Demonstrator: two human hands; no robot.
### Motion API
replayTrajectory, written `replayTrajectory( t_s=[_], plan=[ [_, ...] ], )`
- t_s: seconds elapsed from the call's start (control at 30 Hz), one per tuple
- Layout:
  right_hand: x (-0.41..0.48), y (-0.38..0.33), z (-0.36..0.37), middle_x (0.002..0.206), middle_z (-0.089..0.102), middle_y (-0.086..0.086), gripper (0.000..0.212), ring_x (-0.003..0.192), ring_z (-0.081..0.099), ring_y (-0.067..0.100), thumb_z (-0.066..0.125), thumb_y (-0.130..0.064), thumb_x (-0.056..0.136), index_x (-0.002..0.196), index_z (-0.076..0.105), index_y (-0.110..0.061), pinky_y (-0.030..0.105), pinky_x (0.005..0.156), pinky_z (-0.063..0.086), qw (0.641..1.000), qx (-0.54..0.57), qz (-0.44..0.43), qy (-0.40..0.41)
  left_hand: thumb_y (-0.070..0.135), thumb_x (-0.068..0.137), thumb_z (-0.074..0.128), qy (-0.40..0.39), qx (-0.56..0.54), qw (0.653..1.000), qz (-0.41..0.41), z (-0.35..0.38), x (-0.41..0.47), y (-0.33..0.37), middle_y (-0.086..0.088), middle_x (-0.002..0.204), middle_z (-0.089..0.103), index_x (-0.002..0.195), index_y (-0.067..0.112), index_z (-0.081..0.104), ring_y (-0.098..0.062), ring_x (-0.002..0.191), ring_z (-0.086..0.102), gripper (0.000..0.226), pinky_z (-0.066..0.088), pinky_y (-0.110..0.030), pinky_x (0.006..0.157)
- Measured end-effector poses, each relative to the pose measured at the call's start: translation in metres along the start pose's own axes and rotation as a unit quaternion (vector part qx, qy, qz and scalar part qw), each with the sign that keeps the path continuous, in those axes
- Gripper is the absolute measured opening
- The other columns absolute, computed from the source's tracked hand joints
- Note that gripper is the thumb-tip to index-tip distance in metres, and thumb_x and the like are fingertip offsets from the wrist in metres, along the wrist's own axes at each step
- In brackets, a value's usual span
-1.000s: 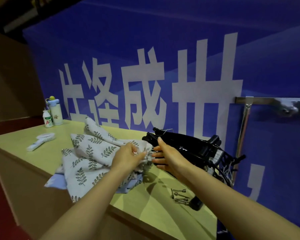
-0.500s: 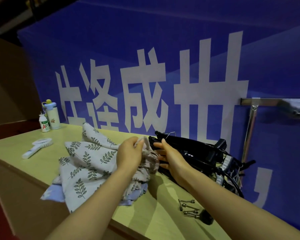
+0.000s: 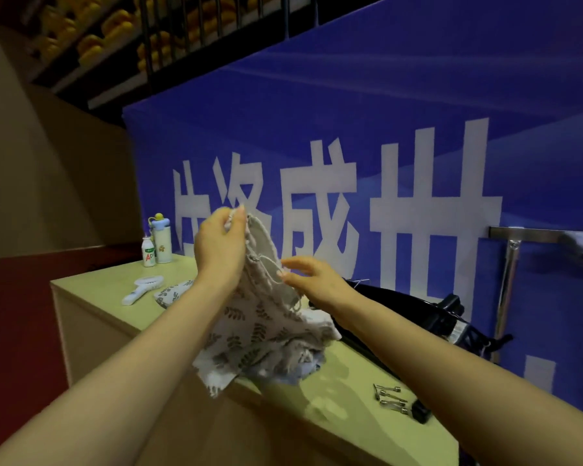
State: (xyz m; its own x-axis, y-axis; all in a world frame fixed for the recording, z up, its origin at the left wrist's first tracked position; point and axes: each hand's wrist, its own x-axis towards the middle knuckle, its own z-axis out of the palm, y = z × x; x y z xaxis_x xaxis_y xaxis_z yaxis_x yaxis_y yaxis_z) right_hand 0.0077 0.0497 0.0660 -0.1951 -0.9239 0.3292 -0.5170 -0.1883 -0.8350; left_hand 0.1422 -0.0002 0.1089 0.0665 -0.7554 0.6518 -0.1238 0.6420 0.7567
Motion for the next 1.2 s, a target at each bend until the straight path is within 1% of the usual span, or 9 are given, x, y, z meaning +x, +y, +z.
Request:
replayTrajectory(
  t_s=[0.1, 0.27, 0.37, 0.5, 0.67, 0.8, 0.9, 1.07, 1.2],
  plan=[
    [-0.022, -0.03, 0.031, 0.125, 0.063, 0.011, 0.032, 0.103, 0.059, 0.023, 0.058, -0.027, 0.093, 0.119, 0.062, -0.007, 0.035, 0.087, 0.048, 0.998, 0.017, -0.046, -0.031, 0.033, 0.097, 0.043, 0.064, 0.019, 0.995, 0.071, -0.035, -0.007, 0.029, 0.003, 0.059, 0.043, 0.062, 0.015, 0.045, -0.009, 0.054, 0.039, 0.039, 0.033, -0.026, 0.053],
    [-0.047, -0.064, 0.076, 0.101, 0.063, 0.008, 0.03, 0.097, 0.056, 0.016, 0.058, -0.035, 0.092, 0.102, 0.059, -0.007, 0.036, 0.088, 0.047, 0.985, 0.107, -0.087, -0.103, 0.034, 0.094, 0.048, 0.107, 0.0, 0.985, 0.136, -0.063, -0.023, 0.054, 0.001, 0.059, 0.048, 0.067, 0.005, 0.053, -0.019, 0.063, 0.047, 0.04, 0.045, -0.041, 0.06],
    [-0.054, -0.064, 0.089, 0.091, 0.063, 0.008, 0.03, 0.09, 0.056, 0.016, 0.054, -0.039, 0.089, 0.09, 0.06, -0.01, 0.038, 0.084, 0.047, 0.974, 0.181, -0.067, -0.119, 0.034, 0.095, 0.049, 0.091, 0.006, 0.985, 0.147, -0.066, -0.033, 0.057, 0.003, 0.057, 0.047, 0.058, 0.018, 0.044, -0.014, 0.059, 0.048, 0.04, 0.041, -0.032, 0.054],
    [-0.062, -0.043, 0.084, 0.087, 0.066, 0.006, 0.025, 0.087, 0.06, 0.019, 0.056, -0.042, 0.085, 0.084, 0.062, -0.018, 0.032, 0.081, 0.048, 0.957, 0.264, -0.019, -0.12, 0.031, 0.094, 0.05, 0.026, -0.046, 0.995, 0.082, -0.057, -0.042, 0.04, 0.003, 0.054, 0.043, 0.055, 0.019, 0.041, -0.008, 0.052, 0.042, 0.042, 0.038, -0.024, 0.054],
    [-0.075, 0.004, 0.069, 0.088, 0.065, 0.025, 0.023, 0.075, 0.059, 0.024, 0.059, -0.028, 0.092, 0.084, 0.064, -0.007, 0.033, 0.07, 0.05, 0.986, 0.16, 0.035, -0.041, 0.031, 0.094, 0.051, -0.11, -0.061, 0.992, -0.016, -0.034, -0.062, -0.004, -0.005, 0.055, 0.032, 0.059, 0.014, 0.037, -0.018, 0.054, 0.033, 0.042, 0.03, -0.028, 0.055],
    [-0.089, 0.047, 0.037, 0.07, 0.048, 0.014, 0.026, 0.056, 0.044, 0.015, 0.059, -0.026, 0.093, 0.075, 0.053, -0.009, 0.019, 0.048, 0.037, 0.991, 0.083, 0.096, 0.039, 0.035, 0.091, 0.054, -0.217, 0.017, 0.974, -0.063, -0.04, -0.065, -0.052, -0.013, 0.065, 0.039, 0.065, 0.011, 0.044, -0.022, 0.062, 0.038, 0.037, 0.032, -0.032, 0.064],
    [-0.101, 0.073, 0.016, 0.055, 0.047, 0.009, 0.038, 0.039, 0.045, 0.009, 0.063, -0.024, 0.09, 0.058, 0.048, -0.012, 0.015, 0.038, 0.034, 0.986, 0.06, 0.133, 0.078, 0.032, 0.092, 0.055, -0.295, 0.14, 0.943, -0.068, -0.046, -0.075, -0.073, -0.011, 0.058, 0.03, 0.053, 0.015, 0.031, -0.02, 0.059, 0.033, 0.049, 0.029, -0.028, 0.065],
    [-0.112, 0.082, 0.005, 0.054, 0.046, 0.004, 0.029, 0.032, 0.043, 0.001, 0.063, -0.021, 0.091, 0.067, 0.052, -0.008, 0.012, 0.036, 0.035, 0.985, 0.061, 0.136, 0.081, 0.034, 0.094, 0.052, -0.246, 0.261, 0.931, -0.063, -0.032, -0.098, -0.079, -0.008, 0.056, 0.043, 0.059, 0.012, 0.046, -0.023, 0.058, 0.043, 0.042, 0.03, -0.028, 0.057],
    [-0.121, 0.09, 0.011, 0.059, 0.052, 0.005, 0.025, 0.04, 0.048, 0.005, 0.059, -0.022, 0.093, 0.072, 0.056, -0.009, 0.014, 0.038, 0.037, 0.987, 0.025, 0.148, 0.052, 0.023, 0.094, 0.055, -0.201, 0.064, 0.935, -0.284, -0.015, -0.113, -0.09, -0.017, 0.067, 0.055, 0.059, 0.011, 0.047, -0.029, 0.064, 0.058, 0.038, 0.055, -0.04, 0.061]
  ],
)
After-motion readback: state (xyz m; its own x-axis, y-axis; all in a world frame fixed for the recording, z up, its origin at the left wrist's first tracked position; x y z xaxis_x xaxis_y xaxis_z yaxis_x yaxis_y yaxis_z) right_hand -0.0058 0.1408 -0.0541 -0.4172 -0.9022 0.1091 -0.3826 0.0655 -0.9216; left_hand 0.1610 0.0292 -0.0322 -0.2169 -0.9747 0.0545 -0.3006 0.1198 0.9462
